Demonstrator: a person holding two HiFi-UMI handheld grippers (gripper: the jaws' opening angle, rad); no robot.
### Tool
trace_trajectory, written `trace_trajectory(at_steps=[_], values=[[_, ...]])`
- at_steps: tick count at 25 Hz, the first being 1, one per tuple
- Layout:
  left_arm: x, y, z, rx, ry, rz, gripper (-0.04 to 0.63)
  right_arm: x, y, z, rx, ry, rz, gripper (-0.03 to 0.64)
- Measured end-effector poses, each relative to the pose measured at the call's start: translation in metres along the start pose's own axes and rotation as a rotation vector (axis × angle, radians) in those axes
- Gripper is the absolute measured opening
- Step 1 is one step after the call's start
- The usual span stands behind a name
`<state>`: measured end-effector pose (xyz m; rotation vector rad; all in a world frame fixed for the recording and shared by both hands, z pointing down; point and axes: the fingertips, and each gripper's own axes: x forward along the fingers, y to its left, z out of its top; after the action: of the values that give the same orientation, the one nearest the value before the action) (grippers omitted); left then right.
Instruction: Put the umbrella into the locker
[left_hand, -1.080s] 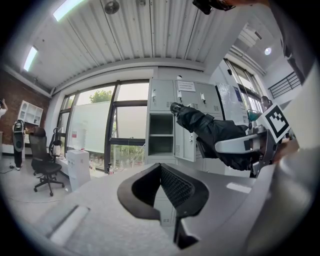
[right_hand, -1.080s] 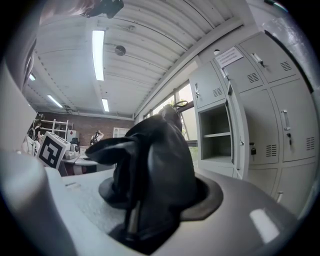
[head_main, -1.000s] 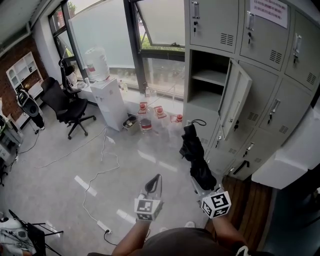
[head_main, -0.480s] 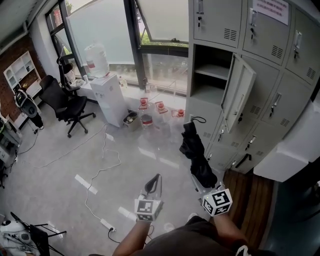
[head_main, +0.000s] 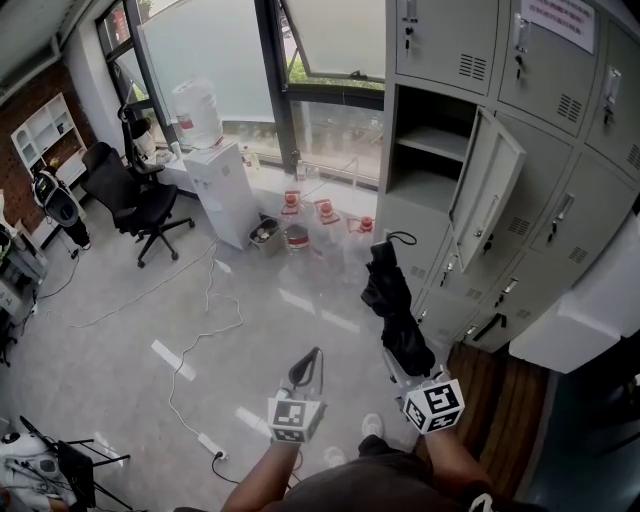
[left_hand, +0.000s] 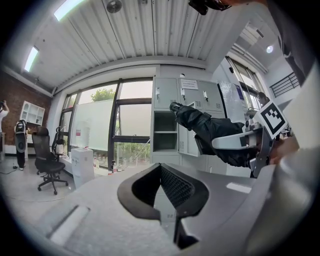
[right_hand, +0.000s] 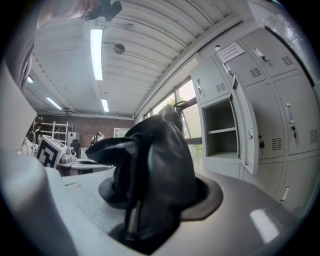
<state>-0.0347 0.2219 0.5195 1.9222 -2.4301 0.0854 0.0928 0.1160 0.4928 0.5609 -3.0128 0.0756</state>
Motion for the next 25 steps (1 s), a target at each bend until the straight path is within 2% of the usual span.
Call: trace_trajectory(at_steps=[21,25], values=[[0.133,-0.006,0.021,0.031,0.013,0.052,0.005,0.076,-0.106,0.013,-0.014,-0.003,0.093,0.23],[0.144,0.007,0.024,0.025,0.016,0.11,0.005,0.088,-0.121,0.011,0.025,0.0,0.12,0.23]])
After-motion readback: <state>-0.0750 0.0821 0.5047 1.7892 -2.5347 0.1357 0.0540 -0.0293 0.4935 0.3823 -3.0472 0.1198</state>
